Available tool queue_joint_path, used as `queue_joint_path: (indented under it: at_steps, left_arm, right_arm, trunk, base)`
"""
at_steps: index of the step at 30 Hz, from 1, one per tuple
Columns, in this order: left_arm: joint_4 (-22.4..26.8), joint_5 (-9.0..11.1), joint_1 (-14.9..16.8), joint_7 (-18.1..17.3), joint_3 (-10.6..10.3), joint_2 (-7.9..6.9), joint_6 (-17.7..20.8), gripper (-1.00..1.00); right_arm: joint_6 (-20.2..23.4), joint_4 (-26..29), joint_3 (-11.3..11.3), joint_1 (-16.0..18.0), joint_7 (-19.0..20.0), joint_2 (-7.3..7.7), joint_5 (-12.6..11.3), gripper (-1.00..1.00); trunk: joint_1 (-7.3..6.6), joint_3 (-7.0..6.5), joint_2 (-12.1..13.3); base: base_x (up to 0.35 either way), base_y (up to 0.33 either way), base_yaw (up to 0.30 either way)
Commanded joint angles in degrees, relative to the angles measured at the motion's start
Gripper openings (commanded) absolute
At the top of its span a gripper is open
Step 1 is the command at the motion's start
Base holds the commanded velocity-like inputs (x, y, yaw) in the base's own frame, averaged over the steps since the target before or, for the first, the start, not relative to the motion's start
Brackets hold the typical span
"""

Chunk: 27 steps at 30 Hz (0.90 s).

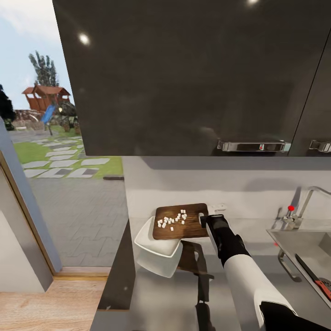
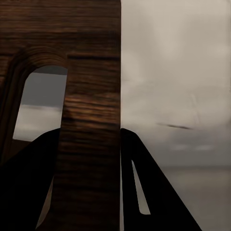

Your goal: In the kitchen, take the Vidalia onion out of the sink, dice it on the chopping board with the paring knife, put the diced onion into the bowl on the countertop, then place both the paring knife and the chopping board into the sink.

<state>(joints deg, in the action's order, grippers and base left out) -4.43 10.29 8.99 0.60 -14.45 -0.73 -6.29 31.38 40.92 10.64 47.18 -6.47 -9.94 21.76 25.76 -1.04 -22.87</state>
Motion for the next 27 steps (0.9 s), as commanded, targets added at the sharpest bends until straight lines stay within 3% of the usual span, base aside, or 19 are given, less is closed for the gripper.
queue_joint_path:
  at_steps: [1,14,20,27]
  left_arm:
    - [-0.22,0.48,0.06,0.01,-0.49,0.03,-0.39,1.00]
    - [-0.22,0.47,0.06,0.01,-0.49,0.11,-0.39,1.00]
    - [-0.22,0.45,0.06,0.02,-0.49,0.12,-0.39,1.00]
    - [-0.22,0.46,0.06,0.02,-0.49,0.12,-0.39,1.00]
  right_arm:
    - [0.17,0.04,0.17,0.02,-0.02,-0.06,0.03,-1.00]
    - [0.30,0.53,-0.17,0.02,-0.85,-0.06,0.21,-1.00]
    - [1.66,2.90,-3.94,0.02,-1.90,-0.06,0.22,-1.00]
    - [4.01,4.60,-4.54,0.02,-1.96,-0.06,0.22,-1.00]
  trunk:
    - [0.02,0.02,-0.05]
    - [0.02,0.02,-0.05]
    - [0.02,0.02,-0.05]
    - [0.02,0.02,-0.05]
  base:
    - [0.000,0.000,0.000]
    - [0.000,0.000,0.000]
    - [0.000,0.000,0.000]
    - [0.000,0.000,0.000]
